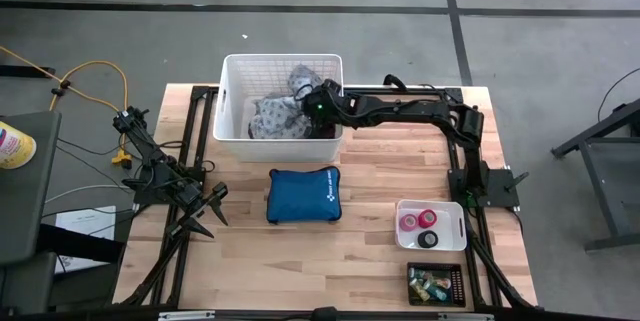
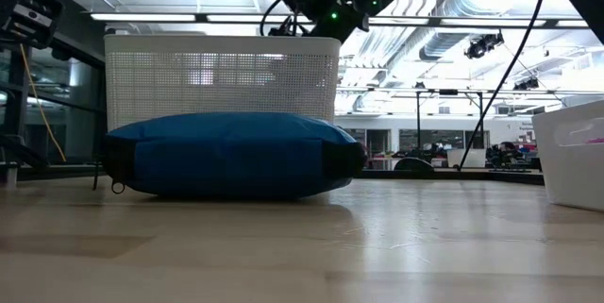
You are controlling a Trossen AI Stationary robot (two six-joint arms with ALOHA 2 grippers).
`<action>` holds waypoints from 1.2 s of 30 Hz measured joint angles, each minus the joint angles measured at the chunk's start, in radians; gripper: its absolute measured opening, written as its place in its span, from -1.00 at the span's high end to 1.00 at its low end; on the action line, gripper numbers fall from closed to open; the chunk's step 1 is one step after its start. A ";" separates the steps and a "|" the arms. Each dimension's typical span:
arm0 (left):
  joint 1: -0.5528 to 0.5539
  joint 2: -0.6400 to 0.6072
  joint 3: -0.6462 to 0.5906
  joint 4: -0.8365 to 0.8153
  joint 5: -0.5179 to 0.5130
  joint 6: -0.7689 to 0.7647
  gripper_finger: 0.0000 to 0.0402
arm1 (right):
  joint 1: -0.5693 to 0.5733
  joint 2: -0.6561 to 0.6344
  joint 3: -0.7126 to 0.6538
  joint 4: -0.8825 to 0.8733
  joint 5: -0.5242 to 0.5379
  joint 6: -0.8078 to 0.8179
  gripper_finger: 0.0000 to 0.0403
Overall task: Pick & Place Medicine items
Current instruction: Put the blue patterned patient gown into the white laundry bin, then return to Home Position
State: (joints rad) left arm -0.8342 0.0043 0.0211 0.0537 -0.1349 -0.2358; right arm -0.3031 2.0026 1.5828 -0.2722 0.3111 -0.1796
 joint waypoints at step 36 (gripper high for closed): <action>0.000 0.000 0.000 0.002 0.000 0.000 -0.01 | 0.038 -0.159 -0.001 0.065 0.050 -0.053 0.17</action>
State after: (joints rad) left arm -0.8345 0.0044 0.0208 0.0560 -0.1352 -0.2359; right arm -0.2654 1.8435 1.5814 -0.2076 0.3607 -0.2329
